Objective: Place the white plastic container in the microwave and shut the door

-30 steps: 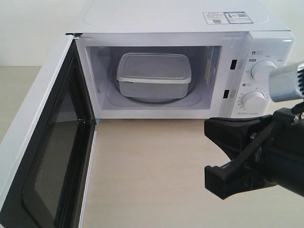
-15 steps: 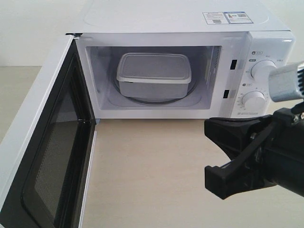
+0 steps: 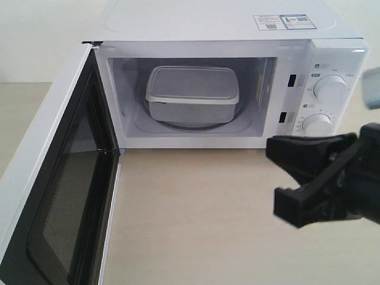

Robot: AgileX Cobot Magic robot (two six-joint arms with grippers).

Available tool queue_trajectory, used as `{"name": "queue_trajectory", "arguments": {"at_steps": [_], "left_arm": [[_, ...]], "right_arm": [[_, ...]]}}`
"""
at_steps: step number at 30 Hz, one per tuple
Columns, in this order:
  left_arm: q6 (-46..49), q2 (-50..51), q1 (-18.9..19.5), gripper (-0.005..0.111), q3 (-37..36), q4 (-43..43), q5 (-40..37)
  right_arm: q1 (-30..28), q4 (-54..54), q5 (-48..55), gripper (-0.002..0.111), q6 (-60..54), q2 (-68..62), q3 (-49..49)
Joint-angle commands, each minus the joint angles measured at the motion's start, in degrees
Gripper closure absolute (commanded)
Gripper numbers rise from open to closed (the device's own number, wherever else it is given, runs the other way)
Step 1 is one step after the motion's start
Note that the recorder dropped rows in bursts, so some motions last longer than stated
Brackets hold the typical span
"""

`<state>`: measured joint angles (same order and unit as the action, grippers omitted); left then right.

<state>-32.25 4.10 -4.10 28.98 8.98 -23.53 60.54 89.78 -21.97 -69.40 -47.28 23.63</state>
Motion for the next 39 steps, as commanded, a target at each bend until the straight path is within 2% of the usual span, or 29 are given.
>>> {"name": "queue_trajectory", "arguments": {"at_steps": [1, 4, 7, 10, 14, 18, 22, 36, 39], "left_arm": [[0.4, 0.3, -0.4, 0.102, 0.2, 0.0, -0.5], [0.4, 0.3, -0.4, 0.102, 0.2, 0.0, -0.5], [0.4, 0.3, -0.4, 0.102, 0.2, 0.0, -0.5], [0.4, 0.3, -0.4, 0.102, 0.2, 0.0, -0.5], [0.4, 0.3, -0.4, 0.102, 0.2, 0.0, -0.5], [0.4, 0.3, -0.4, 0.102, 0.2, 0.0, -0.4], [0.4, 0.3, -0.4, 0.102, 0.2, 0.0, -0.4], [0.4, 0.3, -0.4, 0.102, 0.2, 0.0, -0.2], [0.4, 0.3, -0.4, 0.102, 0.2, 0.0, -0.2]], "right_arm": [[-12.8, 0.5, 10.2, 0.108, -0.8, 6.1, -0.4], [-24.6, 0.5, 22.0, 0.108, -0.8, 11.8, -2.2], [-35.1, 0.7, 29.3, 0.108, -0.8, 19.1, -5.8], [-43.0, 0.8, 30.1, 0.108, -0.8, 26.2, -9.6], [-49.6, 0.8, 27.1, 0.108, -1.0, 35.3, -13.3], [-53.1, 0.8, 23.0, 0.108, -1.0, 42.9, -15.4], [-54.0, 0.8, 19.7, 0.108, -1.0, 47.1, -15.8], [-54.0, 0.6, 18.2, 0.108, -1.1, 47.3, -15.8], [-54.0, -7.9, 19.4, 0.108, 2.4, 47.3, -15.8]]}}
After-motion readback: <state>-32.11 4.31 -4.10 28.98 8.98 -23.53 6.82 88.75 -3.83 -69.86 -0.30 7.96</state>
